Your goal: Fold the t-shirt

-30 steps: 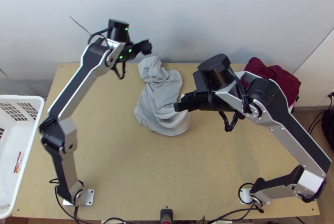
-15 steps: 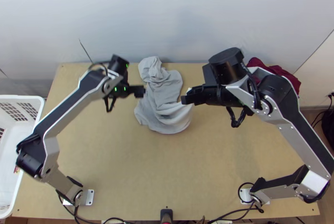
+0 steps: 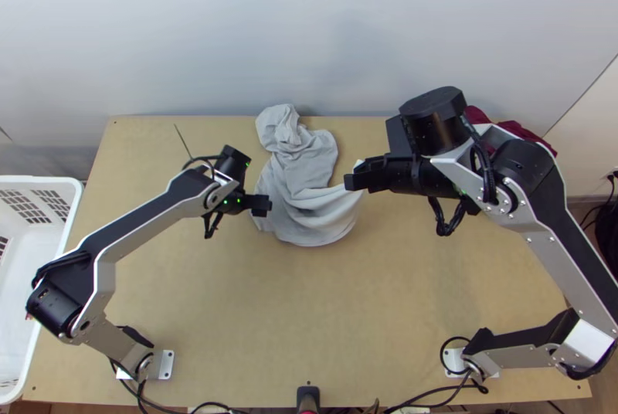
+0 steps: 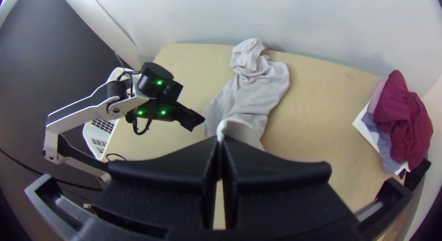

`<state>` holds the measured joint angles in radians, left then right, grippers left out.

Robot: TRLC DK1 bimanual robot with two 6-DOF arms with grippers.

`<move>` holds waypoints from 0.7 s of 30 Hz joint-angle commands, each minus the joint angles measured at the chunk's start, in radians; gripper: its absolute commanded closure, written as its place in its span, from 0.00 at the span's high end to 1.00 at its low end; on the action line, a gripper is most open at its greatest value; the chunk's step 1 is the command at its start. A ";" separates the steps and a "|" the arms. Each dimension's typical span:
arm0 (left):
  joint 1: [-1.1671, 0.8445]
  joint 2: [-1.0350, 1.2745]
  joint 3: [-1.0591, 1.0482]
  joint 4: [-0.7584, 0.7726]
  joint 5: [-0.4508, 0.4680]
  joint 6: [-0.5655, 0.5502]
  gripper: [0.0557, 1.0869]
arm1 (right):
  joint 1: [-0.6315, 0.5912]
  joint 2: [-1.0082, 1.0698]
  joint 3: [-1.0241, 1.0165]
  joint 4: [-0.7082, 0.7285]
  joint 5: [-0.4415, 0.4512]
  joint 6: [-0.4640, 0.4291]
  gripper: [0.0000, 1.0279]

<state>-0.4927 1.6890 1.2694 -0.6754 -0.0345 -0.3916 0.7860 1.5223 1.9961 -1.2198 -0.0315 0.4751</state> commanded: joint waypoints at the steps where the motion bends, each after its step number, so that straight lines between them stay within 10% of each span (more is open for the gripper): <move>1: -0.017 0.046 -0.047 0.059 -0.011 0.005 0.88 | -0.005 -0.005 -0.011 0.000 -0.001 -0.001 0.03; 8: -0.017 0.103 -0.054 0.139 -0.011 0.005 0.82 | -0.007 -0.013 -0.033 0.000 -0.001 -0.003 0.03; 18: -0.014 0.084 -0.110 0.320 -0.030 0.003 0.05 | -0.005 -0.025 -0.046 0.000 -0.001 -0.006 0.03; 21: 0.023 0.049 -0.062 0.293 -0.035 0.003 0.04 | 0.001 -0.030 -0.042 0.000 -0.001 -0.009 0.03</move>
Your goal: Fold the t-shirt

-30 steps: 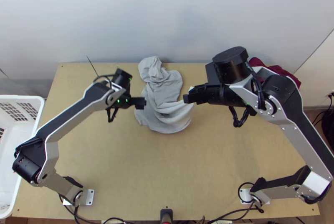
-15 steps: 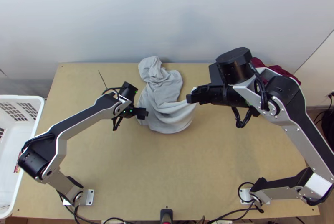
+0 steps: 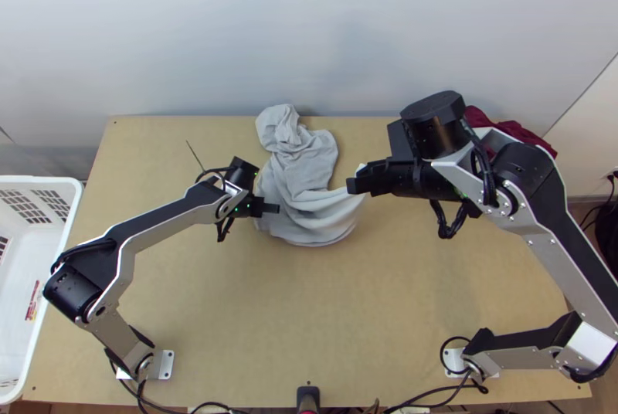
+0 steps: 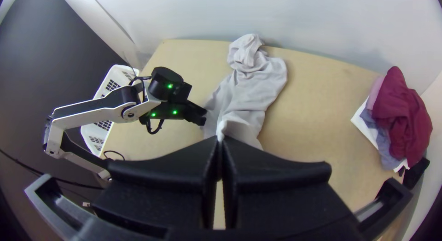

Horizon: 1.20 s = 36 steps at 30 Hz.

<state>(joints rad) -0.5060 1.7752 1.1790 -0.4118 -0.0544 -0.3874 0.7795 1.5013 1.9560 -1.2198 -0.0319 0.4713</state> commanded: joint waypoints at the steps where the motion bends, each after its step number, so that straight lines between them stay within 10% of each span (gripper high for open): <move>1: 0.058 -0.059 0.062 0.010 -0.015 -0.002 0.04 | 0.007 -0.013 0.000 0.000 0.000 -0.005 0.03; 17: 0.259 0.038 1.062 -0.259 -0.018 -0.001 0.04 | -0.120 -0.029 0.230 0.032 0.127 -0.026 0.03; 28: 0.086 0.067 1.120 0.105 -0.266 0.206 0.04 | -0.233 -0.135 0.288 0.131 0.366 -0.129 0.03; 36: -0.002 0.076 1.120 0.335 -0.340 0.406 0.04 | -0.238 -0.205 0.281 0.358 0.615 -0.398 0.03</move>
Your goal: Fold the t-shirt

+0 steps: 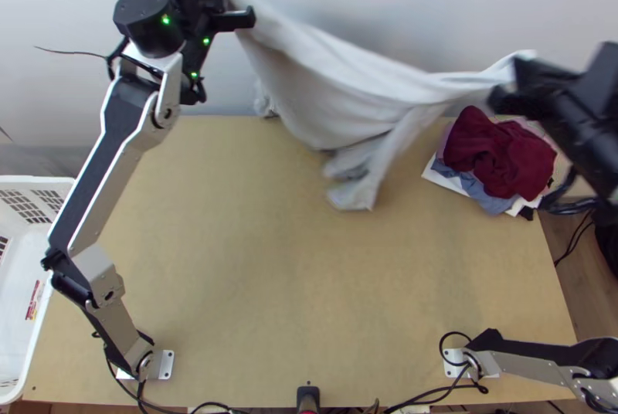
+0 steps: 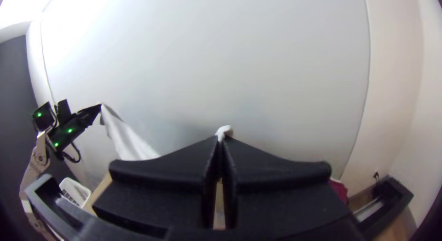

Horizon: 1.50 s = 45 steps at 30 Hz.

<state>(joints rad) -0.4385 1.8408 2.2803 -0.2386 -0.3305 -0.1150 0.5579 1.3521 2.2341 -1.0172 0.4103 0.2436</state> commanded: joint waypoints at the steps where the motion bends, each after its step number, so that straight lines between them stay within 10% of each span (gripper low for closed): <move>1: -0.078 0.011 0.019 0.183 -0.068 0.149 0.04 | -0.016 -0.064 -0.002 0.183 0.196 -0.201 0.03; 6: -0.137 0.008 0.025 0.268 -0.082 0.209 0.04 | -0.018 -0.099 -0.011 0.252 0.249 -0.260 0.03; 17: -0.204 0.018 0.024 0.208 -0.087 0.244 0.04 | 0.034 -0.149 -0.014 -0.014 0.193 -0.102 0.03; 29: -0.250 0.121 0.025 0.530 -0.171 0.416 0.04 | -0.277 -0.182 -0.073 0.310 0.199 -0.273 0.03; 45: -0.393 -0.115 0.028 -0.033 -0.107 0.347 0.04 | -0.365 -0.162 -0.102 0.376 0.200 -0.217 0.03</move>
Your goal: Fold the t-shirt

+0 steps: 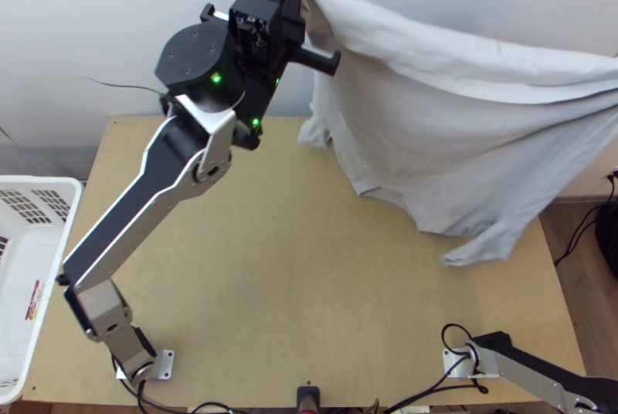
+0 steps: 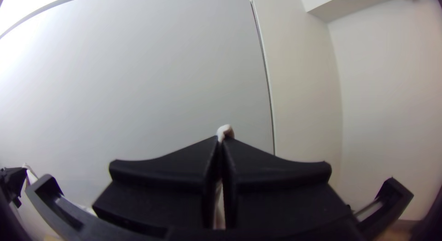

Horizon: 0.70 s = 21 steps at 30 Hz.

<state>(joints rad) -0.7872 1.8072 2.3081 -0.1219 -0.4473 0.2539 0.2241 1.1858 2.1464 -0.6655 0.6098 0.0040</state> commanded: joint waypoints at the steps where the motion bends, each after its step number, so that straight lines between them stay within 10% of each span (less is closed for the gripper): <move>1: -0.047 -0.091 -0.001 -0.151 0.010 -0.024 0.04 | -0.031 0.003 -0.016 0.024 0.001 0.027 0.03; 21: 0.078 0.046 -0.003 0.131 -0.008 -0.008 0.04 | -0.062 -0.054 -0.010 -0.029 0.002 0.021 0.03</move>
<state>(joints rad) -0.7483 1.7710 2.2967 -0.1200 -0.4500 0.2249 0.2058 1.1381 2.1387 -0.6983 0.6109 0.0277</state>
